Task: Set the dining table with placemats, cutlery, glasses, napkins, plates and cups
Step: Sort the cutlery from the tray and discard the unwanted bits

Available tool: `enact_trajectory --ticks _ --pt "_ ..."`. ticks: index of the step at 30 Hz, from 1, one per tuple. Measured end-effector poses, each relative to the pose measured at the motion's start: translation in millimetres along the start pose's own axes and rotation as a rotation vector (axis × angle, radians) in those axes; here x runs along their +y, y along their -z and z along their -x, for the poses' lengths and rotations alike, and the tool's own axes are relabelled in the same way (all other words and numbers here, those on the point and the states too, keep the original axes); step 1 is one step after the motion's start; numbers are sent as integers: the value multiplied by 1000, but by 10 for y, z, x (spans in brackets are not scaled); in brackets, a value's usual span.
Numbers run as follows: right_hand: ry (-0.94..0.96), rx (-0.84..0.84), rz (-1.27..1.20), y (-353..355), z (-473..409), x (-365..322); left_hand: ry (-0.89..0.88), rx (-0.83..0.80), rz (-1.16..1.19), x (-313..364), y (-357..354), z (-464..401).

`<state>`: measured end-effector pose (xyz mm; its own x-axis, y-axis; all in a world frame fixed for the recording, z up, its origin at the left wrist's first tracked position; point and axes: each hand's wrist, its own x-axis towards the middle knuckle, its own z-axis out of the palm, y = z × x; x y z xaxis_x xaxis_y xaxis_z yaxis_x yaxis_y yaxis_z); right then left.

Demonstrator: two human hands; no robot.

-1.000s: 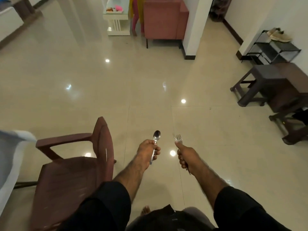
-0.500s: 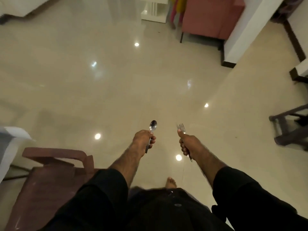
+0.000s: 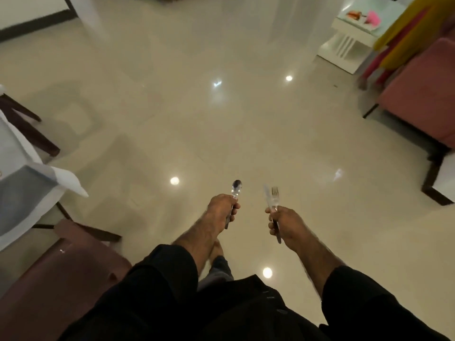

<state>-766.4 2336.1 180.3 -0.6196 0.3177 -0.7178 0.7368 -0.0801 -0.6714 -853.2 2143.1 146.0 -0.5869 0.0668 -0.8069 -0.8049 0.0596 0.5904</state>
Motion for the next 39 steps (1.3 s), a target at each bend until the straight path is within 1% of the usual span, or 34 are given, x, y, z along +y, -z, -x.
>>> enact_trajectory --ticks 3,6,8,11,15,17,22,27,31,34,36,39 --pt "-21 -17 5 -209 -432 -585 20 -2 -17 529 81 -300" --pt "0 -56 34 -474 -857 -1183 -28 -6 -42 1045 214 -587" --pt "26 -105 77 -708 -1142 -1551 -61 -2 -31 1354 346 -791" --pt "87 -230 208 -1151 -1614 -2091 -62 46 25 1780 639 -1133" --pt "154 -393 343 -1865 -2221 -2836 -32 175 173 2351 1187 -1533" --pt "174 -497 386 -2262 -2442 -3224 -36 254 292 2635 1490 -1702" --pt "266 -743 543 -3309 -2767 -4102 -170 410 637 3337 2123 -1907" --pt "321 -950 694 -4427 -2806 -4688 -261 505 941 3611 2802 -1977" --pt "354 -1046 812 -5350 -2738 -4832 -308 587 1057 3711 3540 -2114" --pt "368 -1067 819 -6040 -2626 -4875 -312 649 1110 3755 4203 -2226" --pt "380 -1051 822 -6465 -2533 -4952 -311 672 1153 3745 4662 -2274" --pt "462 -993 872 -7128 -2484 -5115 -306 745 1071 3643 5334 -2207"
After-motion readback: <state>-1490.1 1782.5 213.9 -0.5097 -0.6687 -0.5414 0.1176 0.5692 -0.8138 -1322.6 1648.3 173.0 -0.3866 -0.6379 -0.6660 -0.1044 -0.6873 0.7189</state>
